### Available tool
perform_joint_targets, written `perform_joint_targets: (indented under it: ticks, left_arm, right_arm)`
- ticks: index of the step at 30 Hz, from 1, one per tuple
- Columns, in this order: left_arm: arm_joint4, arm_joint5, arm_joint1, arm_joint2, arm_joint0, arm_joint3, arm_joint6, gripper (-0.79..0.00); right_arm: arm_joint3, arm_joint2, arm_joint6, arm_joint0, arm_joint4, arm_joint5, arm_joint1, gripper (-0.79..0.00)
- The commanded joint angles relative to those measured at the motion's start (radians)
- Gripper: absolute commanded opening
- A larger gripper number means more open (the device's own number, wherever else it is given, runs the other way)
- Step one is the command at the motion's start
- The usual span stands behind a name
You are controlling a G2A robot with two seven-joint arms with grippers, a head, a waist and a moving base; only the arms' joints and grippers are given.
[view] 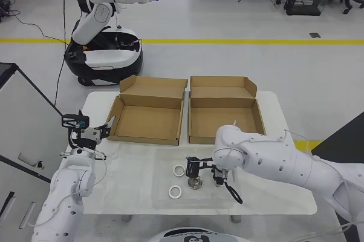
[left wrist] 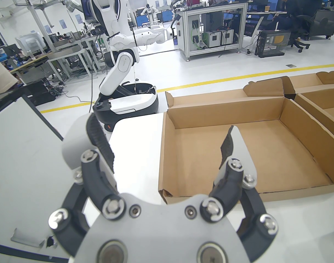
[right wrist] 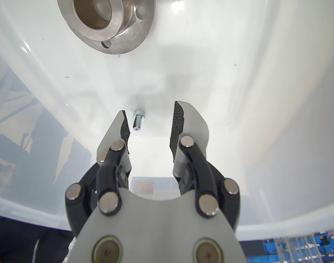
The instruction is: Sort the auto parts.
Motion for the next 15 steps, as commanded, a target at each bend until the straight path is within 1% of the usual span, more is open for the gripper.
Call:
perform_joint_targets:
  ticks: [1, 5, 7, 8, 9, 10, 11, 15]
  left_arm:
    - [0.0, 0.0, 0.0, 0.0, 0.0, 0.0, 0.0, 0.0]
    - [0.0, 0.0, 0.0, 0.0, 0.0, 0.0, 0.0, 0.0]
    - [0.0, 0.0, 0.0, 0.0, 0.0, 0.0, 0.0, 0.0]
    - [0.0, 0.0, 0.0, 0.0, 0.0, 0.0, 0.0, 0.0]
    - [0.0, 0.0, 0.0, 0.0, 0.0, 0.0, 0.0, 0.0]
    - [0.0, 0.0, 0.0, 0.0, 0.0, 0.0, 0.0, 0.0]
    - [0.0, 0.0, 0.0, 0.0, 0.0, 0.0, 0.0, 0.0]
    - [0.0, 0.0, 0.0, 0.0, 0.0, 0.0, 0.0, 0.0]
  right_arm:
    - [-0.009, 0.0, 0.0, 0.002, 0.001, 0.005, 0.003, -0.443]
    - [-0.026, 0.0, 0.0, 0.007, 0.006, 0.015, 0.009, -0.44]
    - [-0.035, 0.0, 0.0, 0.01, 0.007, 0.021, 0.011, -0.425]
    - [-0.039, 0.0, 0.0, 0.012, 0.008, 0.025, 0.013, -0.403]
    - [-0.044, 0.0, 0.0, 0.014, 0.009, 0.027, 0.014, -0.354]
    - [-0.048, 0.0, 0.0, 0.016, 0.011, 0.029, 0.016, -0.145]
    - [-0.051, 0.0, 0.0, 0.016, 0.016, 0.028, 0.017, 0.0]
    - [-0.054, 0.0, 0.0, 0.017, 0.019, 0.024, 0.019, 0.0]
